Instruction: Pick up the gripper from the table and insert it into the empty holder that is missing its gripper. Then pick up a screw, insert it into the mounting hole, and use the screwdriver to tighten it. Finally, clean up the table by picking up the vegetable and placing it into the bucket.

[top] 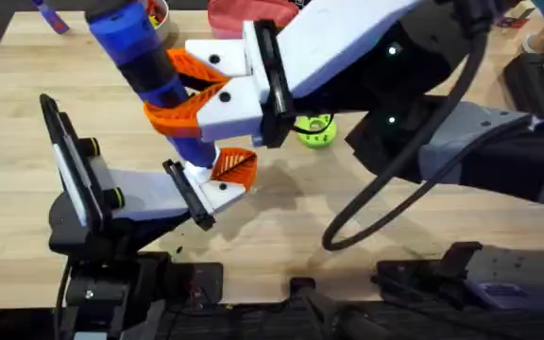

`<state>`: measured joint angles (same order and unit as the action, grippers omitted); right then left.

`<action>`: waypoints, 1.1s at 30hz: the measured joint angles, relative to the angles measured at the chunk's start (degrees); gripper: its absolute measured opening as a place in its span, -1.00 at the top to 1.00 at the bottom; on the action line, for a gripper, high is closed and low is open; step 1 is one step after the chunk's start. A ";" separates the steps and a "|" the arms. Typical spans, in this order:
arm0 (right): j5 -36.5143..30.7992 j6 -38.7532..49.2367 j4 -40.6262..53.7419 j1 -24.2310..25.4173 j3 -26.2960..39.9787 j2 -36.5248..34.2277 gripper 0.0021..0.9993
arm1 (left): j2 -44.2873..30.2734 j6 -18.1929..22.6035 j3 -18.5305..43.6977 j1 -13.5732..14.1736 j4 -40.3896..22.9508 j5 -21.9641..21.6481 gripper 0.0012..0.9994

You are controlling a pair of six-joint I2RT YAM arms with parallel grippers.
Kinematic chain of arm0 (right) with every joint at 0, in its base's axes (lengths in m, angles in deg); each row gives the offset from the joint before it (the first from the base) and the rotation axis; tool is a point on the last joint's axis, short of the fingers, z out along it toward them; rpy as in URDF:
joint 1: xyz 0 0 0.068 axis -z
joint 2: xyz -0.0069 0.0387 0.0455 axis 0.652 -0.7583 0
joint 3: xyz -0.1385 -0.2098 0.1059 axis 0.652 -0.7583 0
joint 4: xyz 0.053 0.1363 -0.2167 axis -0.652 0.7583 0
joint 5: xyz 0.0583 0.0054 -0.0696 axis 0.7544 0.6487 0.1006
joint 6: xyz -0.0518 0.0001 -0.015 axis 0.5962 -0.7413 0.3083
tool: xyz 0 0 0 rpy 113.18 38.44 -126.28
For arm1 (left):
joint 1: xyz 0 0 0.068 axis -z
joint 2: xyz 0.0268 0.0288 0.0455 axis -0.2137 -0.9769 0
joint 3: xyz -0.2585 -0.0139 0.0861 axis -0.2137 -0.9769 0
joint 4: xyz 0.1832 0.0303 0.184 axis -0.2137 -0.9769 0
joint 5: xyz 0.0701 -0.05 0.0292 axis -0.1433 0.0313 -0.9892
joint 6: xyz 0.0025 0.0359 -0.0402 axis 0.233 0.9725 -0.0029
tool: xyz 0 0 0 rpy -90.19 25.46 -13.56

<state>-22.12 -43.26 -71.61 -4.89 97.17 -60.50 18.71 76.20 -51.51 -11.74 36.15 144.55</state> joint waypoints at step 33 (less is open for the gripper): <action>2.24 1.63 14.45 -0.02 13.88 -0.37 0.95 | 0.00 0.04 0.00 0.00 0.02 -0.17 0.96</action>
<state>-19.88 -41.62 -57.16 -4.92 111.05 -60.87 18.71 76.24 -51.51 -11.74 36.17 144.38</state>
